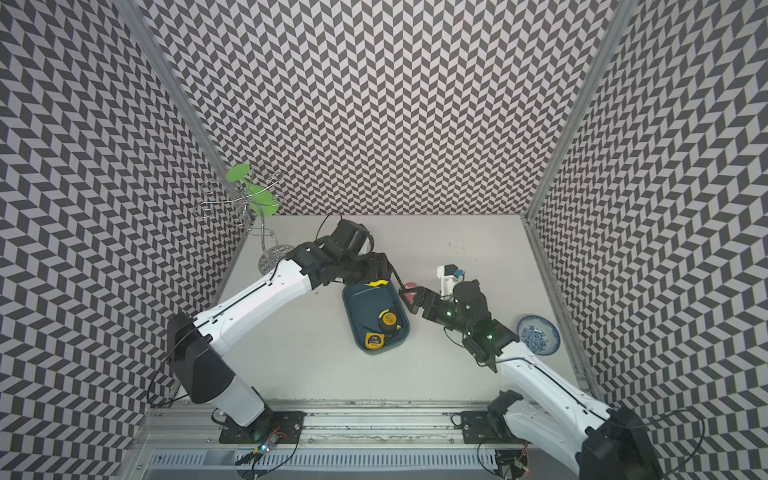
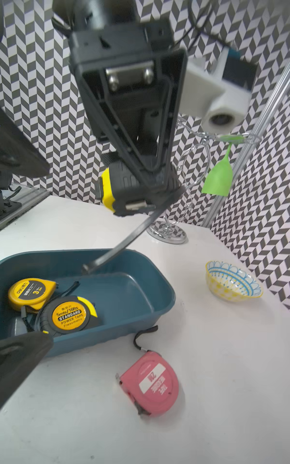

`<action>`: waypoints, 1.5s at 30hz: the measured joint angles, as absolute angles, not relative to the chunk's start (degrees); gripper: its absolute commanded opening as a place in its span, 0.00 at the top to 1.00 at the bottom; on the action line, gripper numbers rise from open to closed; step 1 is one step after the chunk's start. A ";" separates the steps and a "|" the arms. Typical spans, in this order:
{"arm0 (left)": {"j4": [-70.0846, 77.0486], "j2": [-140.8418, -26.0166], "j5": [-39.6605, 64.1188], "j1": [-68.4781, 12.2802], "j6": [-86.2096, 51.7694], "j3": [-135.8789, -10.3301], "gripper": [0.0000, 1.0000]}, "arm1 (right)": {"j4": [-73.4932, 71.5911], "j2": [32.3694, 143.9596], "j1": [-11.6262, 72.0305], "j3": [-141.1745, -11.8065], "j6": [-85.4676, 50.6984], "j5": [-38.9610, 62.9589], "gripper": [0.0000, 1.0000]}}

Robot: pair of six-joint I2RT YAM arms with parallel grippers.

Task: Take the tape measure out of the storage box
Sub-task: Place the tape measure at the center of the board.

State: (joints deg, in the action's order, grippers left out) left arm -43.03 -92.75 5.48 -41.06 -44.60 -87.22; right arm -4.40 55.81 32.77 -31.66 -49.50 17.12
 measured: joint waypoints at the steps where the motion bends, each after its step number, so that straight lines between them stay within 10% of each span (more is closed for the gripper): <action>1: -41.60 -92.23 6.00 -40.91 -46.37 -85.78 1.00 | -5.50 55.77 33.95 -31.35 -49.10 15.66 0.00; 45: -26.89 -90.61 12.86 -42.11 -64.25 -78.43 1.00 | -24.16 70.91 43.27 -34.46 -44.03 -1.72 0.14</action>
